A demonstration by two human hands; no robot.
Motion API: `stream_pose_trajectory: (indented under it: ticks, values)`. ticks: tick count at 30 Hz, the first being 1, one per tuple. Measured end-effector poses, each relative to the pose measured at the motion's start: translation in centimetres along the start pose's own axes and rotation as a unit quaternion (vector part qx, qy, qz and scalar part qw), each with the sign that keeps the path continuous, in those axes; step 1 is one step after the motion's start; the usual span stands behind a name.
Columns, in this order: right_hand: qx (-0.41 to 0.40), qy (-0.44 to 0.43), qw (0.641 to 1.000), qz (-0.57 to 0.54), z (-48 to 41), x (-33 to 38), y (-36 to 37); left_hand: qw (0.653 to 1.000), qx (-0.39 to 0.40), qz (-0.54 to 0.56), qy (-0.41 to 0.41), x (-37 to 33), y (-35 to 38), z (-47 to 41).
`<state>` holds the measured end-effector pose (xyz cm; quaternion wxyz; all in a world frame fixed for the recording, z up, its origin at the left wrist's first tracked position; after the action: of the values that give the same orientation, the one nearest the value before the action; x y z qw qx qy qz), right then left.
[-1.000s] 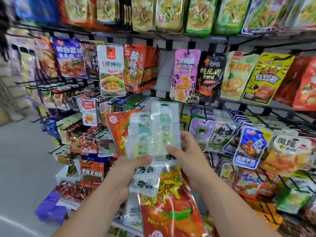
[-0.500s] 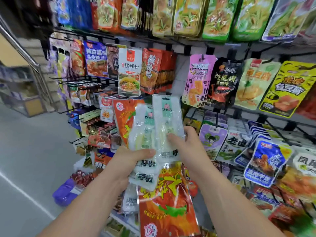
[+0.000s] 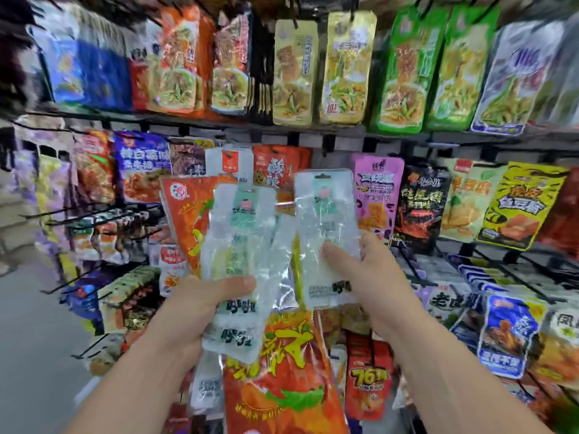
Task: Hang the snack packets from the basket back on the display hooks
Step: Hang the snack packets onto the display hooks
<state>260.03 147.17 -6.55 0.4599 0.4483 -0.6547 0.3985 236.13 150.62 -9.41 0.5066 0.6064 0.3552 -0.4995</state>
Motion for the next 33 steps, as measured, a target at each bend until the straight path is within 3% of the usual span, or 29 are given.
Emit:
stream_pose_trajectory:
  ticks: [8, 15, 33]
  values:
    - [-0.076, 0.021, 0.997, -0.022, -1.2, 1.8, 1.4, 0.999, 0.029, 0.016, 0.002, -1.7, -1.6, -3.0]
    - [-0.146, 0.016, 0.988, 0.052, -3.5, 4.4, 2.2, 0.999, 0.042, 0.007, 0.013, -2.7, -1.7, -3.7]
    - [-0.202, 0.042, 0.978, 0.039, -7.1, 4.3, 3.7, 1.000, 0.015, -0.010, 0.023, -3.4, -3.9, -4.7]
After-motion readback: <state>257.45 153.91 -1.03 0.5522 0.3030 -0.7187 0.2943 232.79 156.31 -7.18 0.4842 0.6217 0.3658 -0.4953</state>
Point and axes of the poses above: each hand's wrist, its own z-axis away from the middle knuckle, its own y-axis out of the palm, x = y × z, the point moved 1 cm from there along -z, towards the middle knuckle, and after that the axes turned 2 degrees about y, right-handed, at the moved point
